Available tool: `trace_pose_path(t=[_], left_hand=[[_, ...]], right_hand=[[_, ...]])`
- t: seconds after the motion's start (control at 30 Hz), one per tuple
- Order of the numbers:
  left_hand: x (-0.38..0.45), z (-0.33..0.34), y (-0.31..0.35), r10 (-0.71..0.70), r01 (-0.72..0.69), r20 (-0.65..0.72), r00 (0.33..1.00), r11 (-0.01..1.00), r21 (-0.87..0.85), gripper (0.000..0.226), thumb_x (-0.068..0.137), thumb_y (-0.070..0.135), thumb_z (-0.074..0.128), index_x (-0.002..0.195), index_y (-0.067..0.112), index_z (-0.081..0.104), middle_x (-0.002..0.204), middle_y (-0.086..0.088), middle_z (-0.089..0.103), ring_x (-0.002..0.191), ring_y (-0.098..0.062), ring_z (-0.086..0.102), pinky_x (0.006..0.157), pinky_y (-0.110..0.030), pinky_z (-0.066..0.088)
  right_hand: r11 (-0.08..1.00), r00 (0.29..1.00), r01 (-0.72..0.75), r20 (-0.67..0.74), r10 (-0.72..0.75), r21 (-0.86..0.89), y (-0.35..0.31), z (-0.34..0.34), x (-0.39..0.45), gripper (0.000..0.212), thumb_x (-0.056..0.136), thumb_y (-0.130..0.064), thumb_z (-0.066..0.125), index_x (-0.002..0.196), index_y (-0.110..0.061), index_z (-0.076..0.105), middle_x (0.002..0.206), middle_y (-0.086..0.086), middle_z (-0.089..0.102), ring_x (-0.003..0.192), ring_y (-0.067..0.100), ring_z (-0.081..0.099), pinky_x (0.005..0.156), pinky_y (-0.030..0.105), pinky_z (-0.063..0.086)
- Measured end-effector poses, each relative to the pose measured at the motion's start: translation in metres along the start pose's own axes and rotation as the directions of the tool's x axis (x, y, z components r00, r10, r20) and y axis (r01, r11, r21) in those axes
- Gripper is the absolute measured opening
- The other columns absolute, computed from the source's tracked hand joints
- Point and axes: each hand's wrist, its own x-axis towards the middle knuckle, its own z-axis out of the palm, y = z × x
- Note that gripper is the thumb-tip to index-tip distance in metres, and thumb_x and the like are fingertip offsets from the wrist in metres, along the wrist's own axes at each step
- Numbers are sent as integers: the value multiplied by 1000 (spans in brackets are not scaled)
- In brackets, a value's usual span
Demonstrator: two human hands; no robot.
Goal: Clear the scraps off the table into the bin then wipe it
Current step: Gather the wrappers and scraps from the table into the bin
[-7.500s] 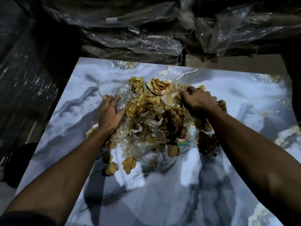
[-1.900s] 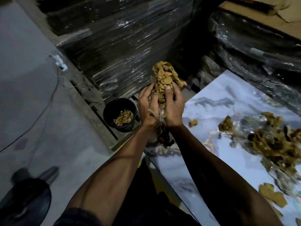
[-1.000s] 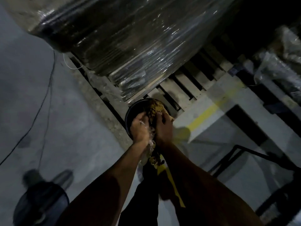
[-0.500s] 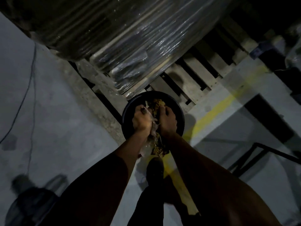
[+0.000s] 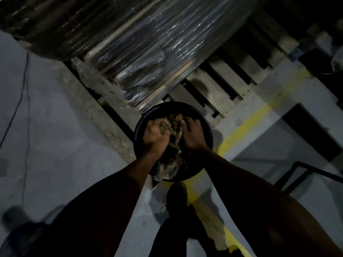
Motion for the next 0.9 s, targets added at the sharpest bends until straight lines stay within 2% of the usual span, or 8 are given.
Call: trace_pose_path(t=[0.1,0.17,0.27,0.33,0.43,0.6,0.77,0.9], left_hand=[[0,-2,-2,96,-97,17,995,994,55,34,88,18,60,121,11,64,125,-13,58,116,-32,54,99,-41,45],[-4,-4,-4,165,-167,28,986,970,177,40,89,32,54,120,10,66,128,-11,60,126,-33,48,107,-41,35],[-12,-9,-1,171,-174,37,985,944,281,56,88,44,33,121,13,66,142,-5,51,138,-27,36,108,-39,20],[-19,-12,4,164,-168,35,986,951,258,62,89,48,26,124,13,64,145,-6,48,137,-27,38,108,-39,22],[-27,-18,11,177,-181,39,983,958,221,75,85,55,15,127,13,61,137,-8,55,124,-29,50,103,-41,35],[-42,-37,24,166,-182,100,981,966,182,57,84,28,33,134,8,51,128,-16,55,118,-36,51,98,-48,43],[-76,-55,47,222,-237,98,970,954,184,53,88,30,33,129,4,54,125,-19,56,115,-36,51,96,-46,44],[-112,-75,70,226,-243,121,967,957,157,43,93,26,39,127,6,58,125,-18,58,114,-37,54,95,-44,46]], right_hand=[[992,999,46,9,-45,-116,1,-6,-3,38,102,-34,39,132,-13,52,125,18,53,116,35,48,96,43,41],[981,998,58,-1,-59,-187,-1,-11,-9,37,100,-28,45,132,-11,51,125,20,54,115,37,49,92,41,43],[952,993,111,57,-99,-284,-3,-18,-24,53,93,-19,53,143,-9,42,137,21,48,123,40,46,100,45,42],[944,992,129,55,-117,-305,-5,-24,-36,58,90,-17,55,146,-10,40,142,19,47,127,38,46,104,46,40],[949,992,119,5,-123,-291,-8,-30,-51,54,91,-19,53,144,-10,43,143,16,48,130,36,45,105,43,39],[938,993,94,-38,-113,-333,-15,-50,-83,54,94,-27,53,144,-14,40,144,13,44,129,34,42,101,42,39],[886,984,134,-45,-172,-444,-33,-75,-129,61,87,-38,33,143,-17,43,143,9,48,125,34,46,97,41,40],[882,979,107,-106,-174,-459,-53,-100,-176,58,87,-42,32,138,-19,49,136,8,55,120,34,51,94,41,43]])
